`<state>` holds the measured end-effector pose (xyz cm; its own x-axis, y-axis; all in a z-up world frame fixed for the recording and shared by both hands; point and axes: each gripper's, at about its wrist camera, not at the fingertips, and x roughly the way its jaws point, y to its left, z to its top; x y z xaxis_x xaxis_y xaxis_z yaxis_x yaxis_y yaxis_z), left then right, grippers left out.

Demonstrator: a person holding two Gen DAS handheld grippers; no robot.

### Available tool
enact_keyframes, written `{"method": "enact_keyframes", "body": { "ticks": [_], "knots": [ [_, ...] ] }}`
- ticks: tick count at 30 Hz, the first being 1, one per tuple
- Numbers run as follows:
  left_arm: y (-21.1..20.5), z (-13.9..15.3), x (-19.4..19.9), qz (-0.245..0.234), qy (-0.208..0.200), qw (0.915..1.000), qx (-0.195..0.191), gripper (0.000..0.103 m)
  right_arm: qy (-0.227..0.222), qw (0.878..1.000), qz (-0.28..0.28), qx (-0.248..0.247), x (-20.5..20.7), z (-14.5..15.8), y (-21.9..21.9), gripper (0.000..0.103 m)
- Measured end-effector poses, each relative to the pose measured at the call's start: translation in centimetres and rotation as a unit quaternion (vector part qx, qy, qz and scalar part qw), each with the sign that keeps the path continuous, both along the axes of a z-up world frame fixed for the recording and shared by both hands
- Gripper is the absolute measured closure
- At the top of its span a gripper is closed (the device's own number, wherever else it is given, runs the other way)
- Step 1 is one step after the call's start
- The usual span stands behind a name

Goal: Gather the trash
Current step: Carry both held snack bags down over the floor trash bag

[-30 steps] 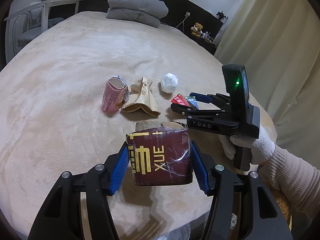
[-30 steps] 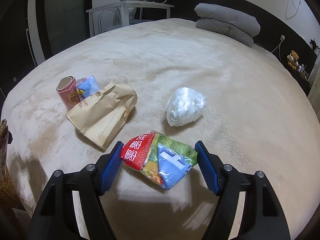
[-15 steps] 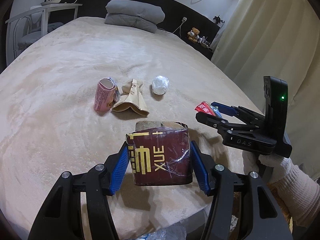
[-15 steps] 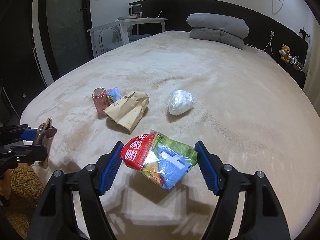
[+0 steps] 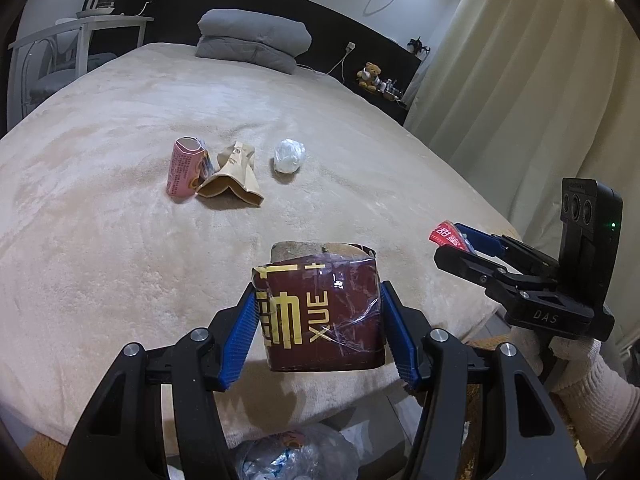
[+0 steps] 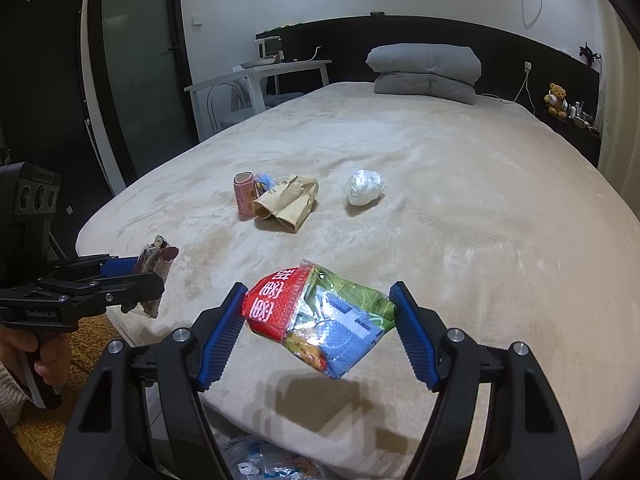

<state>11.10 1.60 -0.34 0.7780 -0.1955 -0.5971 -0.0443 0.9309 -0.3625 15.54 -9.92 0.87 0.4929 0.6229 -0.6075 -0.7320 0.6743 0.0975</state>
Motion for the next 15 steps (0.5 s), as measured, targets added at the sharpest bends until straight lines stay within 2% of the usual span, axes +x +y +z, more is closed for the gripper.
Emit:
{"method": "enact_keyframes", "body": {
  "ticks": [15],
  "knots": [
    [-3.6,-0.9,-5.3,-0.01,-0.013,0.9998,-0.013,0.045,0.011,0.999,-0.009,0.033,-6.2,0.0,-4.2,0.031]
  ]
}}
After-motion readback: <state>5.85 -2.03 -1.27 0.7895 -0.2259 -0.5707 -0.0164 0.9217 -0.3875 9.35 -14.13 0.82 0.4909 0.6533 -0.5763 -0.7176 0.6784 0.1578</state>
